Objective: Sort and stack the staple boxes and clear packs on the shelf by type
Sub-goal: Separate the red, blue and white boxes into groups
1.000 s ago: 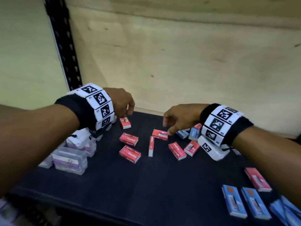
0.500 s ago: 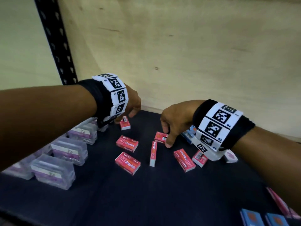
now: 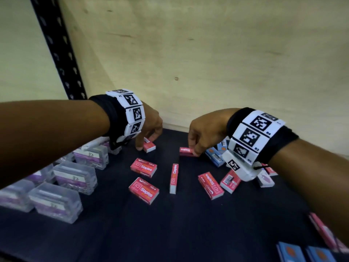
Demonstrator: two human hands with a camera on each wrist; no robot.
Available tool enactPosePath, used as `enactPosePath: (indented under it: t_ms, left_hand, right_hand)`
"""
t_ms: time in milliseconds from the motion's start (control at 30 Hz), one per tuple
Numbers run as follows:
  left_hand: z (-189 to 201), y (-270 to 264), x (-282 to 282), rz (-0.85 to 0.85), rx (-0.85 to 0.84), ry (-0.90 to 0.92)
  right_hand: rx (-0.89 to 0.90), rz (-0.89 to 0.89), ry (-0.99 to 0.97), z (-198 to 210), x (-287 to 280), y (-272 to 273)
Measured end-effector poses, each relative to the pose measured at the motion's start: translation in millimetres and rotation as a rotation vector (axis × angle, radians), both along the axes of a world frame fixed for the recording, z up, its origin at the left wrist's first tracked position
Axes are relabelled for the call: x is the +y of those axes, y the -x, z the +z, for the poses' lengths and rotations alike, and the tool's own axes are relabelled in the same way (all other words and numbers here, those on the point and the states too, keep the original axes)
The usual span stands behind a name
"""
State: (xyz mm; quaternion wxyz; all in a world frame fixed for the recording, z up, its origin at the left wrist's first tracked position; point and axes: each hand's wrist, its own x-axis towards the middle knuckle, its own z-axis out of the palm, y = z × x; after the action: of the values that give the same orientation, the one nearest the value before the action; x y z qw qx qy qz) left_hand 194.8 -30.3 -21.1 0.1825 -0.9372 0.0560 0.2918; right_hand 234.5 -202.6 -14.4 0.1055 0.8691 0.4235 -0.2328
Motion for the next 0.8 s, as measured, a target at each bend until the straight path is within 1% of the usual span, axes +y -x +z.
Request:
enactPosePath:
  t_ms: [133,200,300,433,533,600,700,800]
  left_hand:
    - [1,3,2,0.048,-0.052,0.157]
    - [-1,5,1,0.052,-0.114,0.21]
    - [-6,4,-3,0.07,-0.182,0.267]
    - [-8,-1,-13,0.074,-0.275,0.257]
    - [-9,-5,-14,0.066,-0.357,0.244]
    - [-9,-7,-12,0.075,-0.374,0.232]
    - [-12,-7,-11,0.1,-0.373,0.226]
    - [-13,-7,-12,0.091,-0.382,0.202]
  right_hand:
    - [-0.053,-0.042,-0.064,-1,-4,-6]
    - [-0.1,-0.062,-0.047,-1,-5,-13]
    - [-0.152,-0.076,0.032,-2,-8,-23]
    - [-0.174,-0.055,0.107,-2,-9,-32]
    - [-0.229,-0.067,0.024,-10,-7,-36]
    - [-0.261,-0.078,-0.011,-12,-4,-35]
    - [-0.214,-0.102,0.048,-10,0,-31]
    - [-0.219,-0.116,0.065,-7,2,-27]
